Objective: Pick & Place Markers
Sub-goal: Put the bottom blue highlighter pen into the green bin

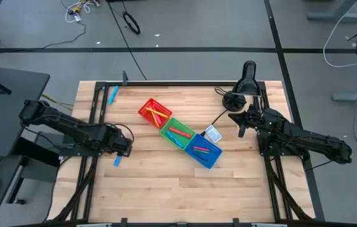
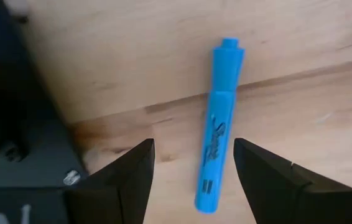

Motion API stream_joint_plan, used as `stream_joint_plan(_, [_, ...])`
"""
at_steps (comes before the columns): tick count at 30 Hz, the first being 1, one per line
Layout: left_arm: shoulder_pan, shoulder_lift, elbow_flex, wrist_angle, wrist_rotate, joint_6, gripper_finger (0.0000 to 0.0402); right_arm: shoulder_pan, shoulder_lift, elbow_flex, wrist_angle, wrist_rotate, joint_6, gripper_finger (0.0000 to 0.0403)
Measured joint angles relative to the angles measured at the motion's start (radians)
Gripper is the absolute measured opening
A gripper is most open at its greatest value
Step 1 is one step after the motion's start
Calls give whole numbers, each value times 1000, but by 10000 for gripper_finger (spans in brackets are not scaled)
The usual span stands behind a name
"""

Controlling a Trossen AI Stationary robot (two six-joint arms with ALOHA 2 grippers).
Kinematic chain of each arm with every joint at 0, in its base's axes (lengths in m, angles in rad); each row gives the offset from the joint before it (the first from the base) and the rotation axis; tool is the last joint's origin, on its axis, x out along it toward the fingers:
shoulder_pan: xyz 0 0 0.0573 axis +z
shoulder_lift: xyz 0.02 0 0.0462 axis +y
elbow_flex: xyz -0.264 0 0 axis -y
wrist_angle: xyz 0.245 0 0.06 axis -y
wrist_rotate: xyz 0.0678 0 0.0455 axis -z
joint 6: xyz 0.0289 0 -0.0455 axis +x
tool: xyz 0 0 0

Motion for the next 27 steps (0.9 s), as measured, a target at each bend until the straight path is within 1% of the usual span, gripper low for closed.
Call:
stream_joint_plan(5, [-24, 71, -2, 55, -29, -9, 225, 0, 0, 0, 0, 0, 0, 0])
stream_joint_plan(15, [-36, 211, -2, 141, -21, 7, 225, 0, 0, 0, 0, 0, 0, 0])
stream_joint_plan(19, [-36, 236, 2, 155, -15, 19, 225, 0, 0, 0, 0, 0, 0, 0])
stream_joint_plan(23, [-35, 237, 1, 173, -17, 96, 223, 0, 0, 0, 0, 0, 0, 0])
stream_joint_plan(25, [-32, 237, 0, 181, -9, 119, 217, 0, 0, 0, 0, 0, 0, 0])
stream_joint_plan(27, [-32, 238, 0, 188, -1, 121, 202, 0, 0, 0, 0, 0, 0, 0])
